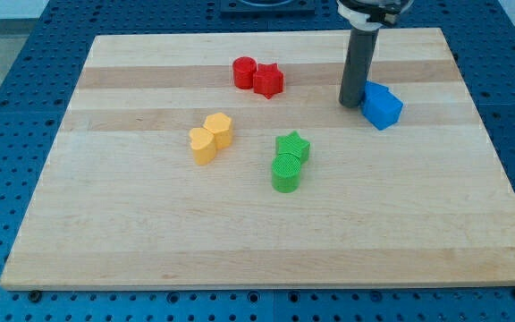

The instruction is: Slide red circle slightly downwards

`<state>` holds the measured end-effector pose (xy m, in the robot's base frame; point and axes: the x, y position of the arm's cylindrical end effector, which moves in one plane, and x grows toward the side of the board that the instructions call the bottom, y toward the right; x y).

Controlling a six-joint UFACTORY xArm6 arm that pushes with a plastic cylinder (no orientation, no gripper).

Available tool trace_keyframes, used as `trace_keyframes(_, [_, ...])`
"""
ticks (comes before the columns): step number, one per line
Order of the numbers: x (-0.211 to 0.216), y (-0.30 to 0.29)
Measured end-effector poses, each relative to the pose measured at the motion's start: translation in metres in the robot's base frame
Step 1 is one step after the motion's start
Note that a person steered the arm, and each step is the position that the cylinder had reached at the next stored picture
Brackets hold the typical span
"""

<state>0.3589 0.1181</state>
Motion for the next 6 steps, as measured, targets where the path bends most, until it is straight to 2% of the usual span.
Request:
trace_keyframes(2, [-0.008,-0.048])
trace_keyframes(6, [-0.013,-0.049])
